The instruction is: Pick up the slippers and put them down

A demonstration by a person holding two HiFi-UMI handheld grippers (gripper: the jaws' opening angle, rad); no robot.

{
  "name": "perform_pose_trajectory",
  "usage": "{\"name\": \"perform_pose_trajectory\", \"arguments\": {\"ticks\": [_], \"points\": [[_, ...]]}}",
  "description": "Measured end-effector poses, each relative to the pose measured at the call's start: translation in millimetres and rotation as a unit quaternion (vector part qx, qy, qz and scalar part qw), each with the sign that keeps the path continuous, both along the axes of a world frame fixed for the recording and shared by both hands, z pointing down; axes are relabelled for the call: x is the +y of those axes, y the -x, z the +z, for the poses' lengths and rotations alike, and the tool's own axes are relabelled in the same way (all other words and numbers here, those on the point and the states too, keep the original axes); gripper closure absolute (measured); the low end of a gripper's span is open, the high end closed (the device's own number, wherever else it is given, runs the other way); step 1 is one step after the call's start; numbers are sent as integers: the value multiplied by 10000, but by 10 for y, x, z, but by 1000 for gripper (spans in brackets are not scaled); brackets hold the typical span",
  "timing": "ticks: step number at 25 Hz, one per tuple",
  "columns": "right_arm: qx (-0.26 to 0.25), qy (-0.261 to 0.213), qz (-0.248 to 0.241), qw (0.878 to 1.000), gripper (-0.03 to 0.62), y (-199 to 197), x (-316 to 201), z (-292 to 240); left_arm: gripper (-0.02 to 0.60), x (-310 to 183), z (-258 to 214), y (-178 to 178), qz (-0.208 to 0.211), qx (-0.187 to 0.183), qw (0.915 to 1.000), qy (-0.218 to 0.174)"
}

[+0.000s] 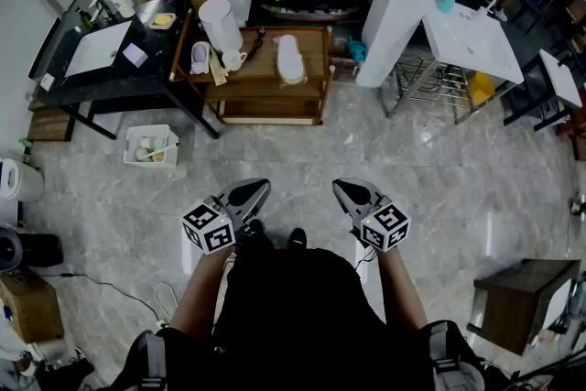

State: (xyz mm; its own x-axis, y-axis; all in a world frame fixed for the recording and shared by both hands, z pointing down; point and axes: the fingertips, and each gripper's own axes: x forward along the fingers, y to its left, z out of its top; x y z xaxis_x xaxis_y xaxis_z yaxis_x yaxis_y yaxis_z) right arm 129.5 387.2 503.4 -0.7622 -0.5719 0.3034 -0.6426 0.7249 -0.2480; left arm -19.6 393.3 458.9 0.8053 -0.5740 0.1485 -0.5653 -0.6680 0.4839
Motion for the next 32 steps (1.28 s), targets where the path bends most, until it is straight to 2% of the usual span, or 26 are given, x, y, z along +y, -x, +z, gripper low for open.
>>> {"name": "perform_pose_trajectory", "arguments": {"ticks": [24,32], "points": [[-1,35,-18,10000,586,-51,-94,97,571,-43,26,-51,-172,-71,9998,38],[78,125,-152,9998,586,88,-164,199,571,-12,115,148,-456,-38,9988,202]]}}
